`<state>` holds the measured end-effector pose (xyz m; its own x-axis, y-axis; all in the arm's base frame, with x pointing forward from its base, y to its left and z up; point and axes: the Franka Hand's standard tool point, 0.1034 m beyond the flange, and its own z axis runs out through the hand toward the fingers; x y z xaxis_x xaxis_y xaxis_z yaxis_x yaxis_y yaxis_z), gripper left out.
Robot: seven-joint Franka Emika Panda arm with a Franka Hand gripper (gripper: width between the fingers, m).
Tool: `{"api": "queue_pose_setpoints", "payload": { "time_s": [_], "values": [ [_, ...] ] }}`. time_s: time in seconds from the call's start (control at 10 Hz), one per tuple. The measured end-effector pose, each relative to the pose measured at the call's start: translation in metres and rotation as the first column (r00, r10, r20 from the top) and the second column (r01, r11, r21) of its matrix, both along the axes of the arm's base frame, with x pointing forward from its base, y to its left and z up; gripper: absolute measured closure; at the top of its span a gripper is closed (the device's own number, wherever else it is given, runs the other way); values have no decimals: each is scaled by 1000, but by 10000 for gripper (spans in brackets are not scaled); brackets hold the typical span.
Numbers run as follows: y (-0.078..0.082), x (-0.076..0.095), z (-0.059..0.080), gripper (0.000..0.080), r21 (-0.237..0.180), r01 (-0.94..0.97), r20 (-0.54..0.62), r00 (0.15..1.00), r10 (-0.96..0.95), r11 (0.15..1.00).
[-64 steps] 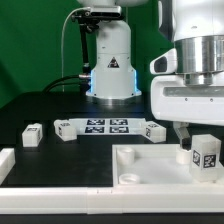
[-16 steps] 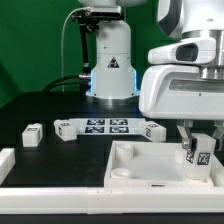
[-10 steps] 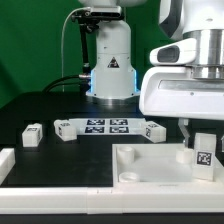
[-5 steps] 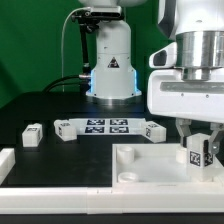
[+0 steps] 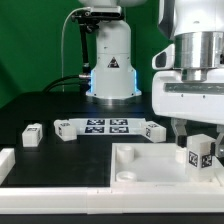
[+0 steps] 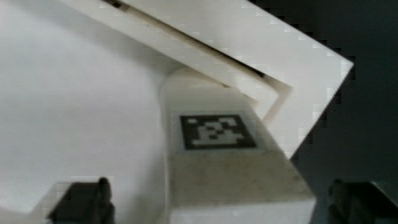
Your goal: Assemble one leg
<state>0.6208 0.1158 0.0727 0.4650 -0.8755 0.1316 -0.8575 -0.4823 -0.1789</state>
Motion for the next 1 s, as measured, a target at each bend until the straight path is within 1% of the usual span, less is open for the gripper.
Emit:
{"api": "queue_pose_setpoints", "payload": {
  "time_s": [0.1,0.2,0.3,0.4,0.6,0.7,0.8,0.9,1.0],
  "values": [
    [5,0,2,158,-20,-102,29,994,103,995],
    [5,0,4,158,-64,-271,34,961,273,961],
    [3,4,7,151,-116,-428,40,899,435,896],
    [-2,7,7,151,-172,-564,40,815,578,808],
    [-4,7,7,151,-219,-700,4,696,718,680],
    [-4,8,7,151,-249,-772,-27,609,793,584],
    [-6,8,7,151,-274,-816,-49,541,840,510],
    [-4,4,4,151,-276,-836,-63,509,859,475],
    [-2,2,3,151,-292,-877,-99,424,900,381]
  ]
}}
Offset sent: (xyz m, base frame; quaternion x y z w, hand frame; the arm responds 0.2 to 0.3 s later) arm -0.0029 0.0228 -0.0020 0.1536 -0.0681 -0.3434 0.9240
